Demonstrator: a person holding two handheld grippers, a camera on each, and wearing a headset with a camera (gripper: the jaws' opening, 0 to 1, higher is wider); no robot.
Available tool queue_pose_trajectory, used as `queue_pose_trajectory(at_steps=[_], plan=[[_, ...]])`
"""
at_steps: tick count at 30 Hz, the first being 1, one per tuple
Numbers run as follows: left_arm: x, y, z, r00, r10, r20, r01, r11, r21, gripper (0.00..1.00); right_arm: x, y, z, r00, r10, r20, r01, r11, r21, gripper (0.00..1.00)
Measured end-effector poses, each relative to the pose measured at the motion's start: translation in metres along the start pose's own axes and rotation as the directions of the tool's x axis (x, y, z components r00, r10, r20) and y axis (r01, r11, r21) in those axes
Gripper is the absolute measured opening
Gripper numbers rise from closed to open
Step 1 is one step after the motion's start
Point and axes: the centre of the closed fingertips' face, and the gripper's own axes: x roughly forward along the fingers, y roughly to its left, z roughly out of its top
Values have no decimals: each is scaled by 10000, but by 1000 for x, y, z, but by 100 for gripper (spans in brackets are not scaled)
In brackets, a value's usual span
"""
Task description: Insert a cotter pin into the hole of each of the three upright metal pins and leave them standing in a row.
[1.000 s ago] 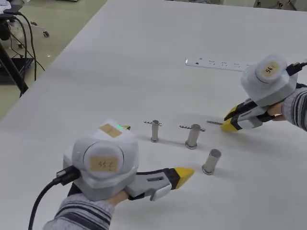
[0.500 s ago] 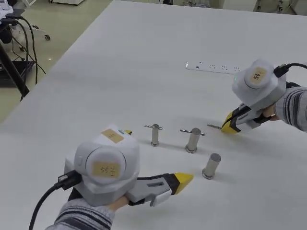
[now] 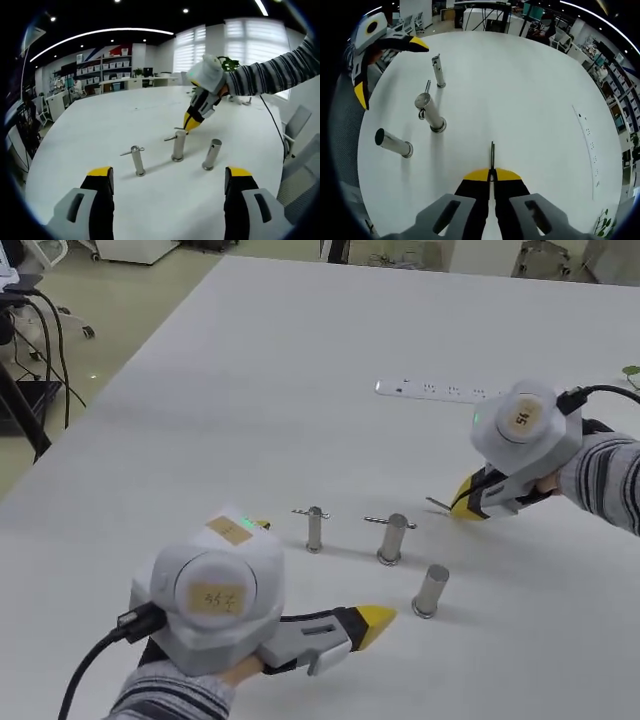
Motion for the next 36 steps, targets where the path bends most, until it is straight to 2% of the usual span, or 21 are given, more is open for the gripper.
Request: queue_pose_trajectory(at_steps=[5,12,16,21,24,28,31,36], plan=[[2,-4,0,9997,-231,-80,231,9997,-54,87,-14,7,5,9987,-270,424,280,9993,-228,0],[3,-11,7,9987,-498,-96,499,9987,45,82,-30,18,5,9964,-513,668,544,9975,-448,0],[5,-16,15,9970,-775,-73,774,9969,-102,75,-41,24,6,9933,-703,921,768,9946,-692,0],[10,-19,28,9939,-1091,152,1096,9934,-353,69,-51,33,12,9885,-853,1251,980,9903,-987,0],[13,-22,35,9925,-1213,153,1217,9921,-308,64,-55,39,19,9830,-959,1565,1176,9837,-1360,0],[18,-25,38,9913,-1318,7,1317,9910,-232,59,-61,46,29,9757,-1043,1929,1362,9776,-1606,0],[20,-30,43,9876,-1570,80,1572,9863,-499,52,-60,49,34,9725,-1022,2095,1431,9712,-1905,0],[24,-35,50,9843,-1757,189,1767,9814,-750,43,-64,64,45,9672,-908,2371,1520,9552,-2539,0]])
